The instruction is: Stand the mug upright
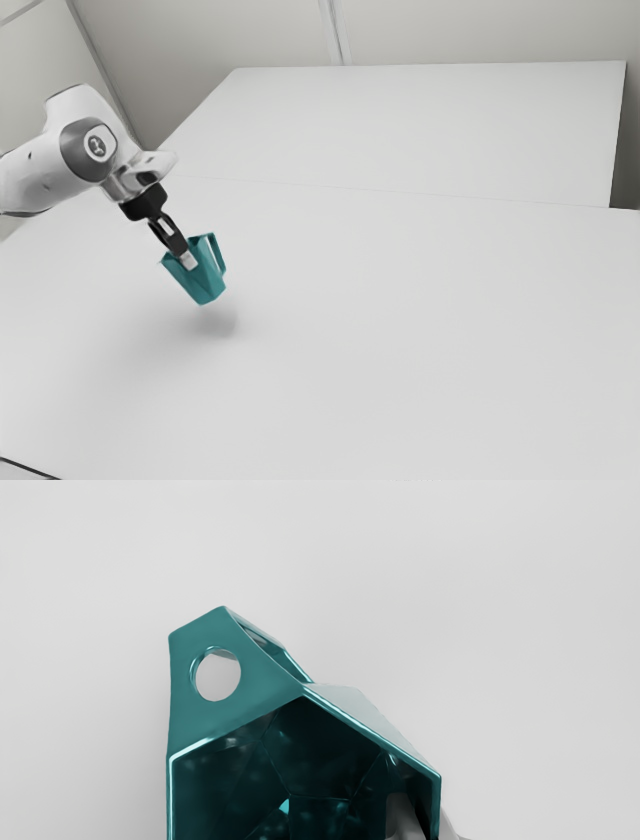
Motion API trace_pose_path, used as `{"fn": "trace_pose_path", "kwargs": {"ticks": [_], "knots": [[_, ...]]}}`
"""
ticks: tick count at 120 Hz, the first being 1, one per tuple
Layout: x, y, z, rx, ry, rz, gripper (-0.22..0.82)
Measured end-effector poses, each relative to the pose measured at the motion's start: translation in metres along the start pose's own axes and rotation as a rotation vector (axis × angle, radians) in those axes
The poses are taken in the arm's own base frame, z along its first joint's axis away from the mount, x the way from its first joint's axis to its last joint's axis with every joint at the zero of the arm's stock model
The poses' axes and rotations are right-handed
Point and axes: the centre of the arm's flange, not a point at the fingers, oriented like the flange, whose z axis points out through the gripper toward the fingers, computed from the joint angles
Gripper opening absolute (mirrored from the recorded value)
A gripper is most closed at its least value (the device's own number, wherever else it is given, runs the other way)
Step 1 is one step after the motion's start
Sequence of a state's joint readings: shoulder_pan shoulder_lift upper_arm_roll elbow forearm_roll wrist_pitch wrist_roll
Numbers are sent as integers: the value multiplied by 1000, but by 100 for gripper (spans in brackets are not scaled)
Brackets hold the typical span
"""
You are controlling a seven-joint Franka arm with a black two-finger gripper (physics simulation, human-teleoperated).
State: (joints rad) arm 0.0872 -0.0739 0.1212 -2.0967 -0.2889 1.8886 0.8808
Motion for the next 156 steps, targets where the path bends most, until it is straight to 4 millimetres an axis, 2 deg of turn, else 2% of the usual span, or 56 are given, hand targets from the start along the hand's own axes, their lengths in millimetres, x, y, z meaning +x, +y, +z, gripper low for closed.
{"fn": "trace_pose_path", "kwargs": {"ticks": [10, 17, 46, 82, 129, 156], "knots": [[24, 22, 4, 92, -47, 29, -18], [32, 30, 8, 143, -65, 18, -18], [24, 28, 34, 282, -40, -135, -18], [43, 54, 61, 337, 45, -225, -18], [39, 45, 91, 323, 37, -369, -18], [39, 42, 100, 317, 31, -418, -15]]}}
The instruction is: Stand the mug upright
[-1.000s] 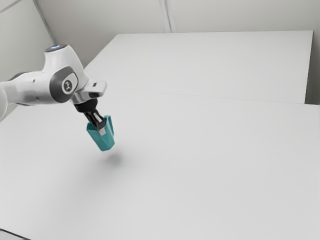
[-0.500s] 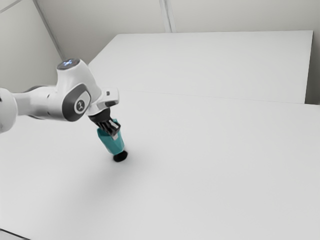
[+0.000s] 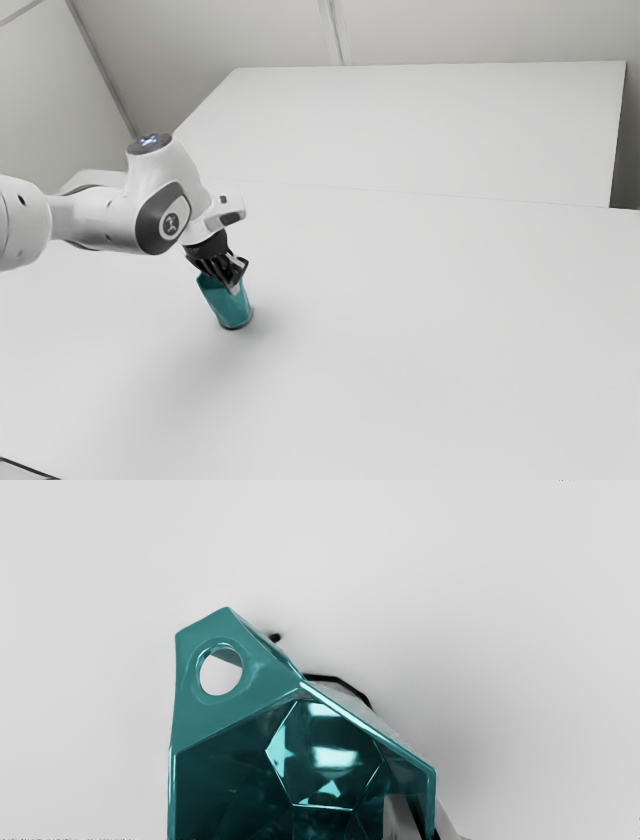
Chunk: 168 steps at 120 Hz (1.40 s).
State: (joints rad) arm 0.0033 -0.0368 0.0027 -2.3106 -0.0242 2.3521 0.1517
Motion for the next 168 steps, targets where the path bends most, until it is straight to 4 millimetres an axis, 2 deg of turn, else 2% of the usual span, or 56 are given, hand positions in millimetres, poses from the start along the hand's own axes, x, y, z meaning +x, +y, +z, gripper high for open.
{"fn": "trace_pose_path", "kwargs": {"ticks": [18, 30, 40, 52, 61, 75, 81, 101, 115, 129, 168], "knots": [[0, 1, 1, -2, -1, -19, 2], [1, 4, -1, -3, 2, -26, 22], [1, 6, -7, -3, 10, -28, 35], [1, 7, -28, -3, 31, -33, 44], [8, 6, -53, -4, 44, -38, 49], [33, 6, -108, -8, 62, -38, 54], [42, 6, -125, -11, 57, -38, 55], [86, 1, -153, -16, 11, -33, 58], [105, -4, -173, -10, -6, -31, 59], [106, -6, -185, -12, -37, -31, 60], [97, -11, -184, -32, -102, -35, 60]]}}
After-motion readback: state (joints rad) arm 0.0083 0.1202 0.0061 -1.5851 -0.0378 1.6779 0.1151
